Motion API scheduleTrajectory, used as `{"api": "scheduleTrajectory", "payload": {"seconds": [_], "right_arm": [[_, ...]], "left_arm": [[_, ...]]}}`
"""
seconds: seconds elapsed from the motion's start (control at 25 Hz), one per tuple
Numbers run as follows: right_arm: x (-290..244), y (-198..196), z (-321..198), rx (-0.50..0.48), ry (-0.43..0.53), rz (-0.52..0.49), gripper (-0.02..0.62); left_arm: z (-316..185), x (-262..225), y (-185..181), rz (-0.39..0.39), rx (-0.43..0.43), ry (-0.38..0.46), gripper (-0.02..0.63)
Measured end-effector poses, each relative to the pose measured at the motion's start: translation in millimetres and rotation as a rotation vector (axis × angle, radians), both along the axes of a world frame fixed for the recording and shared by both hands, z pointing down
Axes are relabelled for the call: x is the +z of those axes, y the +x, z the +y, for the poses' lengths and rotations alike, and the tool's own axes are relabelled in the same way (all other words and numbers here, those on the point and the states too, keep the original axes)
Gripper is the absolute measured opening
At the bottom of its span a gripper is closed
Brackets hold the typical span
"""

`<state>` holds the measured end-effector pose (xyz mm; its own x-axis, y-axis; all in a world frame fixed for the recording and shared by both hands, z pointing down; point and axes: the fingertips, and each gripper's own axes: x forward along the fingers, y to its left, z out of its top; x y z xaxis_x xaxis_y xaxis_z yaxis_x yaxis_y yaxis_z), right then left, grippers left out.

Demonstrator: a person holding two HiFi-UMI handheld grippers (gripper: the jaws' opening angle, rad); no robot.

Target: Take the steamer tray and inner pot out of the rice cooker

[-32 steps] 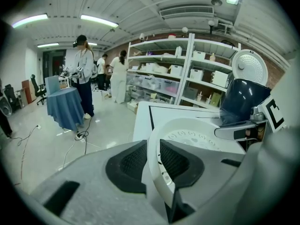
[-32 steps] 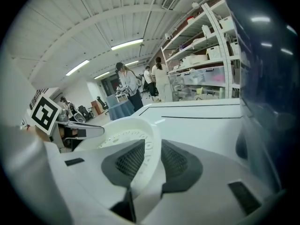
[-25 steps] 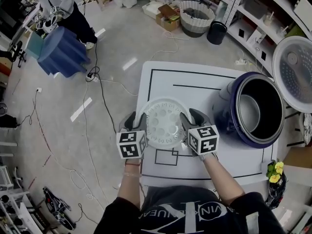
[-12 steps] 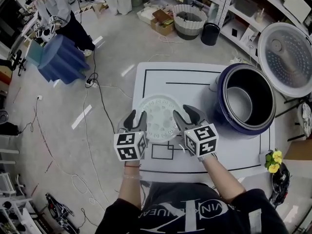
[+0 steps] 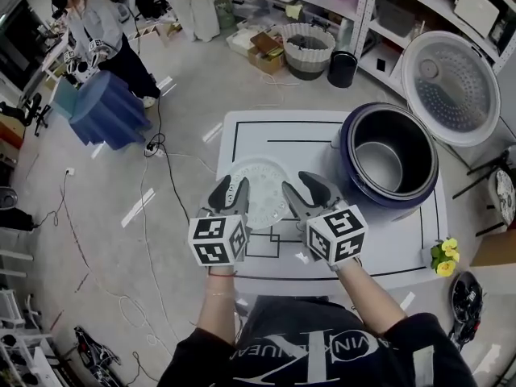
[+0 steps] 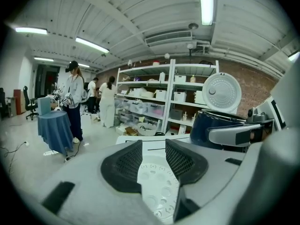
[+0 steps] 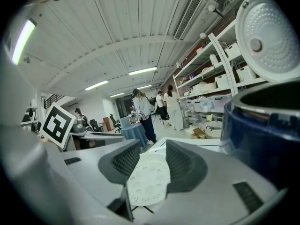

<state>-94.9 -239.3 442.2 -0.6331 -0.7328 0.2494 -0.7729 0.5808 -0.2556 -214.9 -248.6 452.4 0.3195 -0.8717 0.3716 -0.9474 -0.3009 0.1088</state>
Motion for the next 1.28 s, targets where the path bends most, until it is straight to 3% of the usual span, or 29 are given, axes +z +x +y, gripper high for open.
{"api": "scheduleTrajectory", "payload": {"seconds": [0.64, 1.28], "right_arm": [[-74.3, 68.3, 31.8, 0.114, 0.148, -0.037, 0.152], [-93.6, 187.3, 38.3, 0.367, 0.185, -0.015, 0.152]], "left_arm": [[17.6, -63.5, 80.0, 0.047, 0.139, 0.117, 0.137], [-1.2, -82.5, 188.5, 0.112, 0.350, 0.135, 0.137]]}}
